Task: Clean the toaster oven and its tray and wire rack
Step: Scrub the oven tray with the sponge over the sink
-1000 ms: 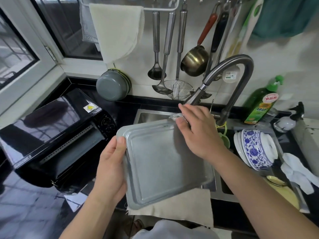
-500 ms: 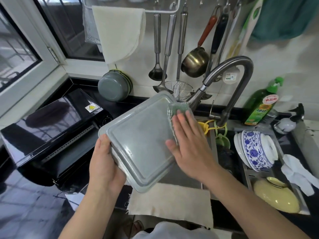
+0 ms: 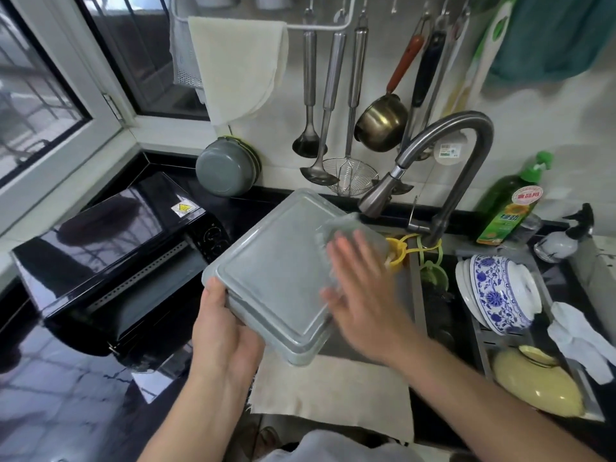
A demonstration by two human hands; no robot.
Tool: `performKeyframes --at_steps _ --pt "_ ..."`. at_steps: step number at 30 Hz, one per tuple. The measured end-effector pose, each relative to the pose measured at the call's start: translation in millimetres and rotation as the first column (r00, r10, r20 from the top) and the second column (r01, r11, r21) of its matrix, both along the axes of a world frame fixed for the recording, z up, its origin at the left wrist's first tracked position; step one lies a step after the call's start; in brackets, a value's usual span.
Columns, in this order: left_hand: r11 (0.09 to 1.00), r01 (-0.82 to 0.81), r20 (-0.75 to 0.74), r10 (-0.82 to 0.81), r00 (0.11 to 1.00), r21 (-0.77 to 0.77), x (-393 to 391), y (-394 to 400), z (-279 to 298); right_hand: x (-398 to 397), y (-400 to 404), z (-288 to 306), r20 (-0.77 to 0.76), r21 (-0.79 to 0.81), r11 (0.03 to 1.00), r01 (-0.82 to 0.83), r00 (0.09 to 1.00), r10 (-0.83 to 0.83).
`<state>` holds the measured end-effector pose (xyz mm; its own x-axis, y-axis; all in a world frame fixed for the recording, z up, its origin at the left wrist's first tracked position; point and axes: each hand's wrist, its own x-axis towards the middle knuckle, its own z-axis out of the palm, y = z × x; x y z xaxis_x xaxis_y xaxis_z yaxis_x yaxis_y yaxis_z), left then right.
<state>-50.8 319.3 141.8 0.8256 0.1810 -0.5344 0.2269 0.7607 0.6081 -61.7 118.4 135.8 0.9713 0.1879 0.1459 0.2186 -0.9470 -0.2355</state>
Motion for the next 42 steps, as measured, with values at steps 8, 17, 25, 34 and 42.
performKeyframes --at_steps 8,17,25,34,42 --pt "0.998 -0.004 0.004 0.005 1.0 -0.063 -1 -9 6 -1 12 5 -0.03 0.021 0.994 -0.103 0.994 0.104" --pt "0.98 -0.082 -0.063 0.072 0.995 -0.183 5 -18 9 -31 42 -11 0.008 0.002 0.945 -0.327 0.945 0.327" --pt "0.993 0.031 -0.021 -0.034 0.999 -0.117 -4 -24 6 -21 23 14 -0.166 0.135 0.921 -0.365 0.908 0.384" --pt "0.949 0.253 0.062 -0.246 0.967 -0.187 0 -19 1 -20 29 29 -0.109 -0.034 0.905 -0.424 0.902 0.418" --pt "0.938 0.308 0.128 -0.29 0.949 -0.162 -15 -41 -5 -13 43 22 -0.025 0.033 0.954 -0.298 0.954 0.299"
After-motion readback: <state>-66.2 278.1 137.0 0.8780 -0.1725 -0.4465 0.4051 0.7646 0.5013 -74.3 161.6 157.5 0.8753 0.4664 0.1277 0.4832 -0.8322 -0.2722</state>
